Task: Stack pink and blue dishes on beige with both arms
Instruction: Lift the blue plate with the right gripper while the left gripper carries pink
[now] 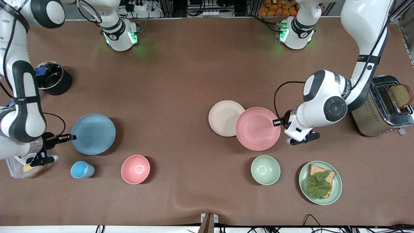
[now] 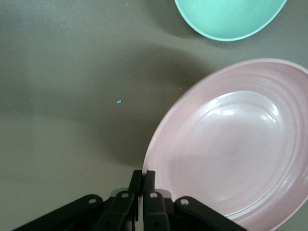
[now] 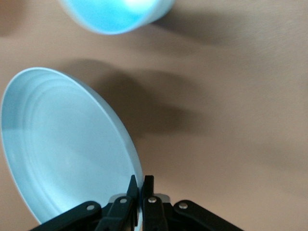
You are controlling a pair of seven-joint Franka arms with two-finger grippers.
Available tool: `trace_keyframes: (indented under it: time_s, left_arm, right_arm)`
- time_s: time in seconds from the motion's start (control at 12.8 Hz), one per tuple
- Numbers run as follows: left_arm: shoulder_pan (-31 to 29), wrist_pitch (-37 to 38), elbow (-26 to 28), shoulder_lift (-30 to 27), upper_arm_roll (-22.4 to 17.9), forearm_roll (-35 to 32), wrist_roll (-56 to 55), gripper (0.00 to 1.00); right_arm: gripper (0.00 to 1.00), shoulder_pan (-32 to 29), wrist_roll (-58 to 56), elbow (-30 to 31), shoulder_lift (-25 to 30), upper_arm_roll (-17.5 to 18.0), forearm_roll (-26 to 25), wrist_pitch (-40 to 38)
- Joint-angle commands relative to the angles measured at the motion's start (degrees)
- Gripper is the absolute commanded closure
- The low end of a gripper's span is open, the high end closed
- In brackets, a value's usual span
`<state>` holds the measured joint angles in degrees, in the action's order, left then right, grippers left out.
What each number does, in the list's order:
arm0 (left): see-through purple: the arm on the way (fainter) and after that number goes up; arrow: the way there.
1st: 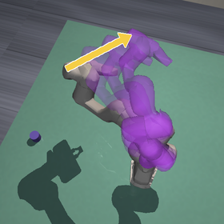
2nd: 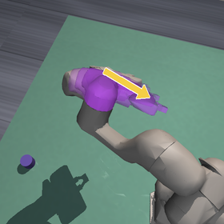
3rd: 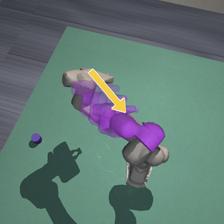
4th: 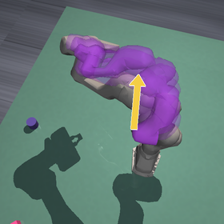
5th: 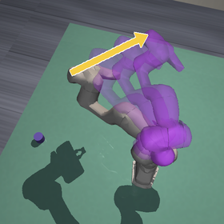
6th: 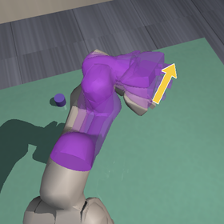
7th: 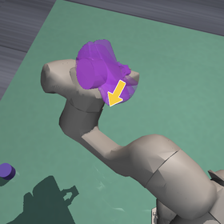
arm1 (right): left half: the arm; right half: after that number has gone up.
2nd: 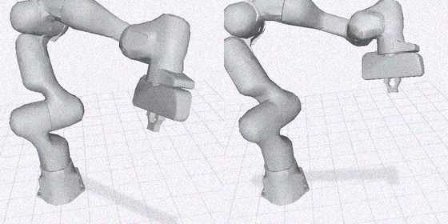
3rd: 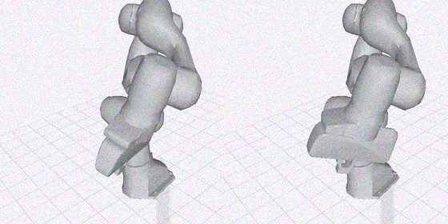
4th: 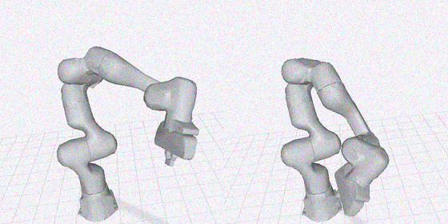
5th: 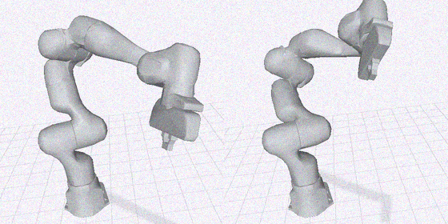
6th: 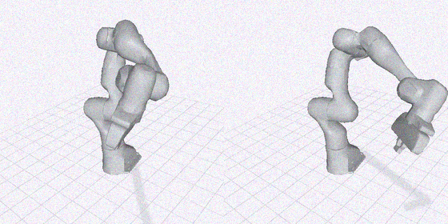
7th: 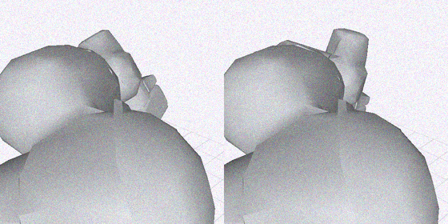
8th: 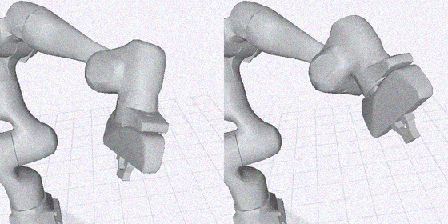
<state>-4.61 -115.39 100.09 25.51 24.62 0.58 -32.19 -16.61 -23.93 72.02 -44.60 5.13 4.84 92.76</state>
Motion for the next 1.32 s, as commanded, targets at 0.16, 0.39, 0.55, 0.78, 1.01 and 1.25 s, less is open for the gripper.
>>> trace_keyframes:
  time_s: [0.16, 0.39, 0.55, 0.78, 1.01, 1.25]
  left_arm:
    - [0.5, -0.6, -0.2, 0.2, 0.1, 1.2, -1.4, 1.0]
    - [1.6, -1.7, 3.1, -0.3, 0.5, 1.2, -1.4, 1.0]
    - [2.2, -3.6, 4.2, 0.1, 1.3, 1.2, -2.8, 1.0]
    - [6.1, -6.3, 4.4, 1.0, 1.3, 1.2, -8.6, 1.0]
    - [8.2, -7.3, 6.0, 0.9, 1.3, 1.2, -10.9, 1.0]
    - [9.3, -11.2, 8.6, 0.8, 1.3, 1.2, -11.8, 1.0]
  right_arm:
    - [1.0, -0.3, 5.2, -6.6, 0.4, 0.9, 8.6, -15.5]
    - [1.0, 0.3, 8.8, -6.4, 0.3, 1.2, 20.0, -20.3]
    - [1.0, 3.3, 12.1, -6.0, 0.2, 1.0, 22.1, -20.3]
    - [1.0, 4.6, 16.8, -6.0, 0.1, 1.1, 24.1, -22.4]
    - [1.0, 3.7, 16.9, -5.9, 0.0, 1.1, 25.8, -27.9]
    - [1.0, 3.7, 19.7, -5.7, 0.0, 1.0, 28.7, -33.9]
